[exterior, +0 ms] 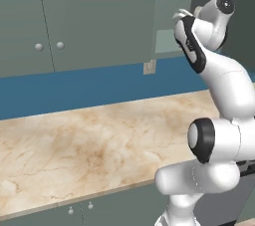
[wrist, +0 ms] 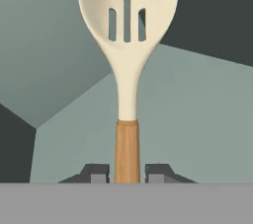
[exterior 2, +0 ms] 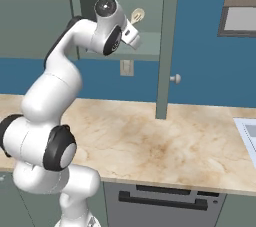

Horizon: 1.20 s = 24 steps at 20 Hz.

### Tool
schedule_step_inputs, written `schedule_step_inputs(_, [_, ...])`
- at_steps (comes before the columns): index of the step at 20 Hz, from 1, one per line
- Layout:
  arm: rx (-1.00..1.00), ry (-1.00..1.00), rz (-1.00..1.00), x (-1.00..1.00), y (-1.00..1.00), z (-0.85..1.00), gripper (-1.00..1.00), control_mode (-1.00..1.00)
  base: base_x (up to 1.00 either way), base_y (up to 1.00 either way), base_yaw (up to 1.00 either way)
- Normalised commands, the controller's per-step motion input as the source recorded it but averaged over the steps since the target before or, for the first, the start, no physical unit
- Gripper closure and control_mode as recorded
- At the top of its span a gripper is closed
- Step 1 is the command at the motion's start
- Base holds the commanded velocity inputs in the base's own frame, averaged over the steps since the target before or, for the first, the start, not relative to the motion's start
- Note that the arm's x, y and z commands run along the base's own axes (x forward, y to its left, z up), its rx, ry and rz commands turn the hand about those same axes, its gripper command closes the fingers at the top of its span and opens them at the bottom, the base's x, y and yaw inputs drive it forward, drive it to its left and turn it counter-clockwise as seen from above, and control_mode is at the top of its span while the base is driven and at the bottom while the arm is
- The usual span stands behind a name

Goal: Organize the utensils by type. Pick up the wooden spoons from the counter and place them in the open cabinet. Then pick up the metallic utensils from the counter and place them in the open drawer.

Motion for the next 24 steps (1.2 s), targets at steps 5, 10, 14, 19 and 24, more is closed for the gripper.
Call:
schedule_step_inputs(5, [0.0, -0.04, 0.0, 0.32, 0.0, -0.08, 1.0, -1.0, 0.0, 0.0, 0.0])
schedule_step_inputs(10, [0.01, 0.0, 0.0, 0.23, 0.0, -0.01, 1.0, -1.0, 0.0, 0.0, 0.0])
schedule_step_inputs(14, [0.02, 0.0, 0.0, 0.09, 0.0, 0.0, 1.0, -1.0, 0.0, 0.0, 0.0])
schedule_step_inputs(19, [0.02, 0.0, 0.0, 0.22, 0.0, 0.0, 1.0, -1.0, 0.0, 0.0, 0.0])
schedule_step_inputs(24, [0.03, 0.0, 0.0, 0.39, 0.0, 0.0, 1.0, -1.0, 0.0, 0.0, 0.0])
